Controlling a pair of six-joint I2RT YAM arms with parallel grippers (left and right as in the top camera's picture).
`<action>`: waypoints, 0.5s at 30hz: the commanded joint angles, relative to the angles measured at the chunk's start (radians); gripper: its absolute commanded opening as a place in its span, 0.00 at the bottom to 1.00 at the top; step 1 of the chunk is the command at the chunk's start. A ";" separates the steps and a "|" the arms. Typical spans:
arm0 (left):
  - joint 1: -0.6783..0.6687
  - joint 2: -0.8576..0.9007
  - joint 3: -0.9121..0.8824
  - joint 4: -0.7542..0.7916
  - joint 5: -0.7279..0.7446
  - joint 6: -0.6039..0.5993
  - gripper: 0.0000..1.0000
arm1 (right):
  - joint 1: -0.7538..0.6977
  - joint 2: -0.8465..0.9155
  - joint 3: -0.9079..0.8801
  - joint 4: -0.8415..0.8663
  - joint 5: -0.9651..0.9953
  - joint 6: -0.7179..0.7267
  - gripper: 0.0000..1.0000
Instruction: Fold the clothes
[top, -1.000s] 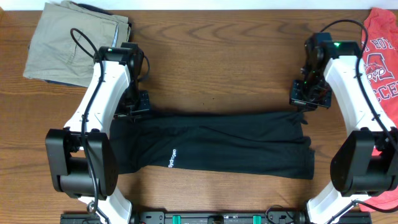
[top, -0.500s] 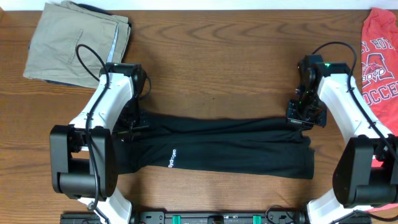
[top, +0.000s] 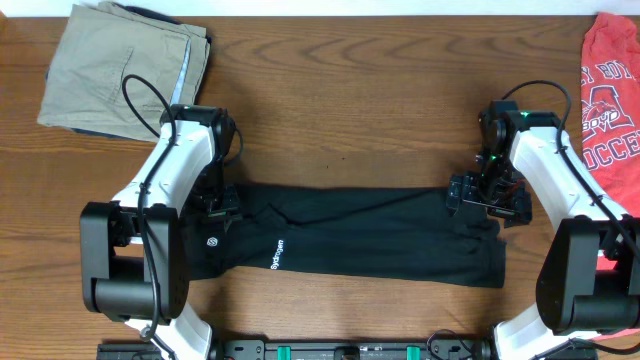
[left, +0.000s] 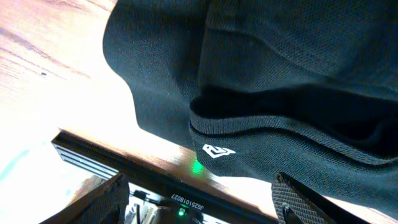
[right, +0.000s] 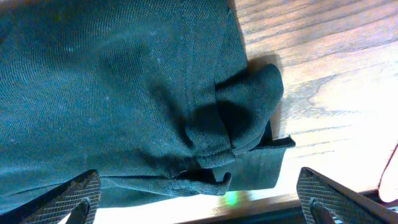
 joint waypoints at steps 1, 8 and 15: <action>0.004 -0.019 -0.005 0.018 -0.015 -0.005 0.75 | -0.004 -0.019 -0.002 0.012 0.003 -0.016 0.99; 0.003 -0.019 -0.005 0.100 -0.012 -0.004 0.75 | -0.006 -0.019 -0.003 0.087 0.029 -0.016 0.99; 0.003 -0.019 -0.005 0.127 -0.072 -0.004 0.75 | -0.071 -0.019 -0.002 0.082 0.053 -0.016 0.99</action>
